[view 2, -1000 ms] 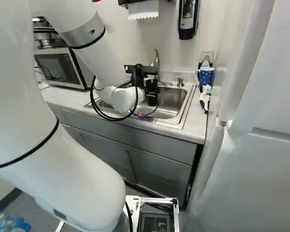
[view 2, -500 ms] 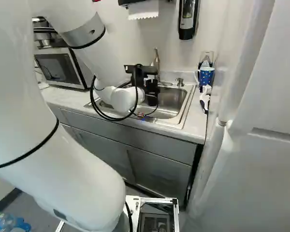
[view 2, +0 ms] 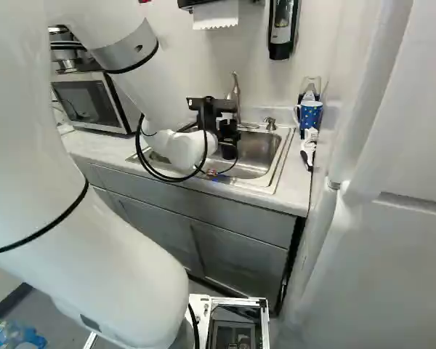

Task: Rinse the cup and place it in the tray

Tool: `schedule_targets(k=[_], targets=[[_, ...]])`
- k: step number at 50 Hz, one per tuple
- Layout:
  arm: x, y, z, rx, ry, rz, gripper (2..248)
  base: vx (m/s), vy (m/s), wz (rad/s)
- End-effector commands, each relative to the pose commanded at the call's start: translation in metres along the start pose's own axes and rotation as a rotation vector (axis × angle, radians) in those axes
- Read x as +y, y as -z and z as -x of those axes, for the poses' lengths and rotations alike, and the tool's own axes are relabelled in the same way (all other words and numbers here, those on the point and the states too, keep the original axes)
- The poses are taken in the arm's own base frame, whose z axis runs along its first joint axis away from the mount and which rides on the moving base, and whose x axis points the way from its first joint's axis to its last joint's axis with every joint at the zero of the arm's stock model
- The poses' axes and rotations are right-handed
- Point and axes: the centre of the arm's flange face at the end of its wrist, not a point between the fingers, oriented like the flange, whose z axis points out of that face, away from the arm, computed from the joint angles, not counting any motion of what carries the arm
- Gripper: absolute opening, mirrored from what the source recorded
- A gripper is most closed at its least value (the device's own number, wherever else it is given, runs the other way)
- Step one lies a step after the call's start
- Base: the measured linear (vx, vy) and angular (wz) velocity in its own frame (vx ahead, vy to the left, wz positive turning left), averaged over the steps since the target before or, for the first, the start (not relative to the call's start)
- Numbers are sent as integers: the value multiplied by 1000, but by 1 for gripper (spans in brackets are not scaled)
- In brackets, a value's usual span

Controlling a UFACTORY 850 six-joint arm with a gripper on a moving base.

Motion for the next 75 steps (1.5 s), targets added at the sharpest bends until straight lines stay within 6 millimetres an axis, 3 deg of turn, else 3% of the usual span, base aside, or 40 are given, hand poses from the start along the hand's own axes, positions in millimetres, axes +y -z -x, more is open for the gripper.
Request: schedule_targets(k=[75], targets=[[0, 0, 0, 0, 0, 0, 122, 0, 0, 0]])
